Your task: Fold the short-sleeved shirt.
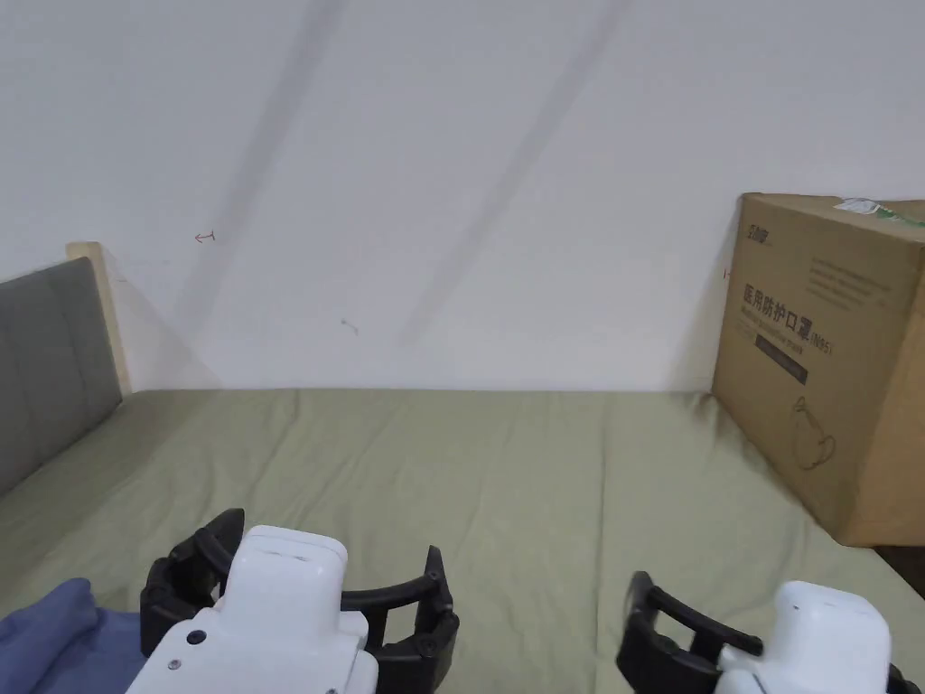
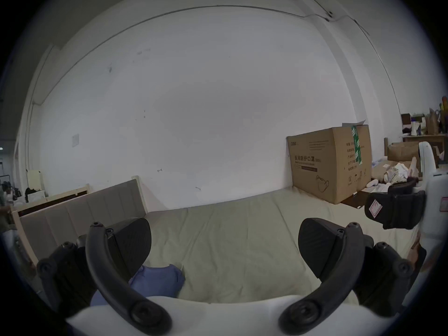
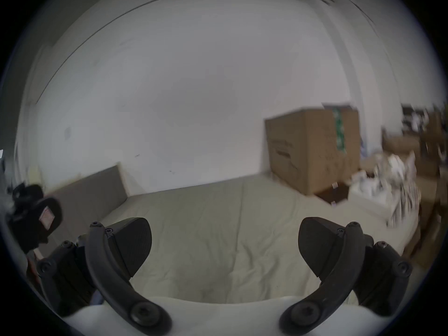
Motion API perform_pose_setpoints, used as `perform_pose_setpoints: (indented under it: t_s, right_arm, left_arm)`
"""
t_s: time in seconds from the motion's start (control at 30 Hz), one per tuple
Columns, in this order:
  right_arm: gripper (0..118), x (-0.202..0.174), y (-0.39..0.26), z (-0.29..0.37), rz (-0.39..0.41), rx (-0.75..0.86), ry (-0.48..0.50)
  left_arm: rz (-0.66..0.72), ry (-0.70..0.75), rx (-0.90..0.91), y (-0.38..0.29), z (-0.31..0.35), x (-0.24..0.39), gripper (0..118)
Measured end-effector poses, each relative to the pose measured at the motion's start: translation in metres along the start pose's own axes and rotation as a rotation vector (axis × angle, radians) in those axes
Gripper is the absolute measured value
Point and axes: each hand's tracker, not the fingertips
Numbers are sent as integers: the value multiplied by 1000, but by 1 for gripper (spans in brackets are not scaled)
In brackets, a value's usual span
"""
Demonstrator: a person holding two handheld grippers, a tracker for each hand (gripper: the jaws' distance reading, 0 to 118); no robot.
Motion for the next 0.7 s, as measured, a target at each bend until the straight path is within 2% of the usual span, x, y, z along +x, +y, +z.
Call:
perform_pose_setpoints:
  t_s: [0.07,0.1,0.17,0.23,0.3,0.33,0.4,0.43,0.47,0.5,0.53,0.57,0.6,0.63,0.67,0.7]
  right_arm:
    - [118,5,-3,3,85,29,-16]
    - [118,2,-2,9,153,68,-21]
    - [118,-4,2,18,261,134,-21]
    - [118,-6,9,24,354,150,78]
    - [118,-13,14,24,419,165,63]
    - [118,-16,15,27,411,177,26]
    - [118,-12,16,23,355,172,60]
    - [117,-12,18,24,297,140,54]
    - [116,-12,20,24,261,119,57]
    - [113,-11,20,24,241,109,81]
    - [96,-10,21,25,245,112,93]
    - [58,-12,19,26,255,121,71]
    - [14,-13,18,27,267,137,39]
    - [8,-16,16,24,273,133,-15]
    - [8,-15,16,23,256,132,-20]
    - [8,-12,17,23,250,101,52]
  left_arm:
    - [131,-13,-16,-7,2,-4,118]
    - [158,-3,-20,-9,2,-5,118]
    - [157,11,1,-12,1,-8,118]
    - [158,18,-3,-9,0,-12,118]
    - [171,26,-7,-7,0,-13,118]
    - [183,19,-6,-4,0,-14,118]
    - [197,-1,-22,0,0,-13,116]
    - [196,-23,-24,2,0,-12,106]
    - [188,-50,-19,2,0,-10,89]
    - [174,-51,-18,2,1,-9,65]
    - [162,-47,-26,2,1,-6,30]
    - [144,-36,-43,2,-1,-5,15]
    - [139,-30,-46,0,-2,-3,12]
    - [141,-26,-43,0,-1,-4,9]
    - [141,-36,-42,-1,1,-5,3]
    - [141,-37,-40,0,1,-5,1]
